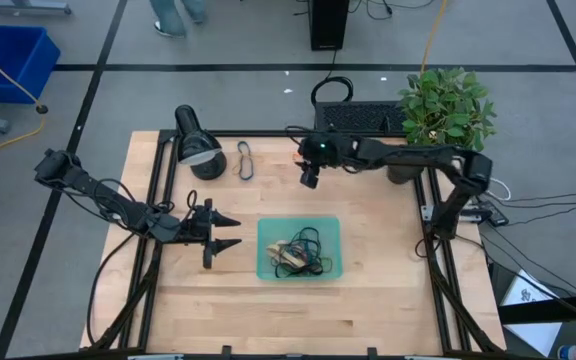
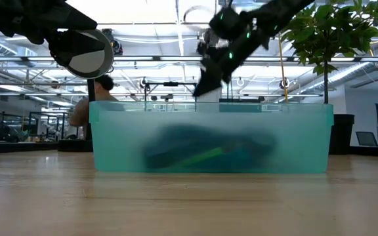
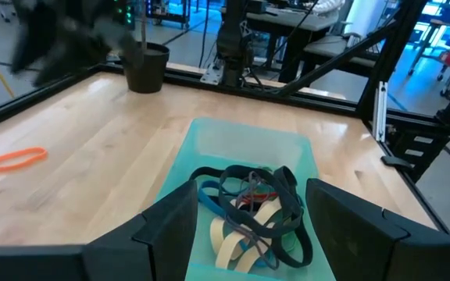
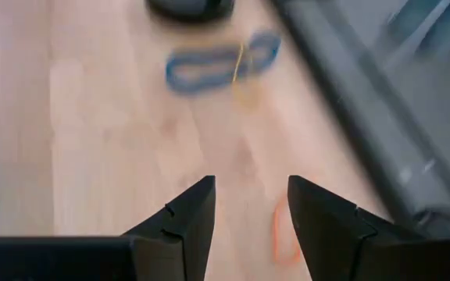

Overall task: Pick and place rubber bands into bin
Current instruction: Put the orange rubber band into the green bin

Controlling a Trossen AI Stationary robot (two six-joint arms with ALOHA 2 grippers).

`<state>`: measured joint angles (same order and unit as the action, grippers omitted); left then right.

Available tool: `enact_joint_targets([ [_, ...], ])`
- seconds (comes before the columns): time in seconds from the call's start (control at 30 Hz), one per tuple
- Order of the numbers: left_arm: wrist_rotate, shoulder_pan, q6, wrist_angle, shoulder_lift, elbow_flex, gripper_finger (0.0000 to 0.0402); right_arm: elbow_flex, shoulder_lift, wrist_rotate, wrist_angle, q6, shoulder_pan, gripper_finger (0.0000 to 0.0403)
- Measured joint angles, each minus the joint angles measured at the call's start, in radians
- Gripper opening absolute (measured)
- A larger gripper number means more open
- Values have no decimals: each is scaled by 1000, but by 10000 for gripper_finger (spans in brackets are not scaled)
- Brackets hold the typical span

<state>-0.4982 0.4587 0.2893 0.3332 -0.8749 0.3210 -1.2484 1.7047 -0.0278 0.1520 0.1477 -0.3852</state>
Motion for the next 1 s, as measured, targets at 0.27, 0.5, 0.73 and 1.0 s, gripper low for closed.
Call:
enact_joint_targets([
  [0.27, 0, 0, -6, -1, 0, 0, 246, 0, 134, 48, 58, -11, -81, 155],
  [0.5, 0, 0, -7, -2, 0, 0, 246, 0, 197, 85, 55, 38, -103, 155],
  [0.73, 0, 0, -25, -2, 0, 0, 246, 0, 230, 83, 52, 37, -134, 155],
  [1.0, -1, 0, -65, -2, 0, 0, 246, -45, 230, 117, 137, 53, -167, 155],
])
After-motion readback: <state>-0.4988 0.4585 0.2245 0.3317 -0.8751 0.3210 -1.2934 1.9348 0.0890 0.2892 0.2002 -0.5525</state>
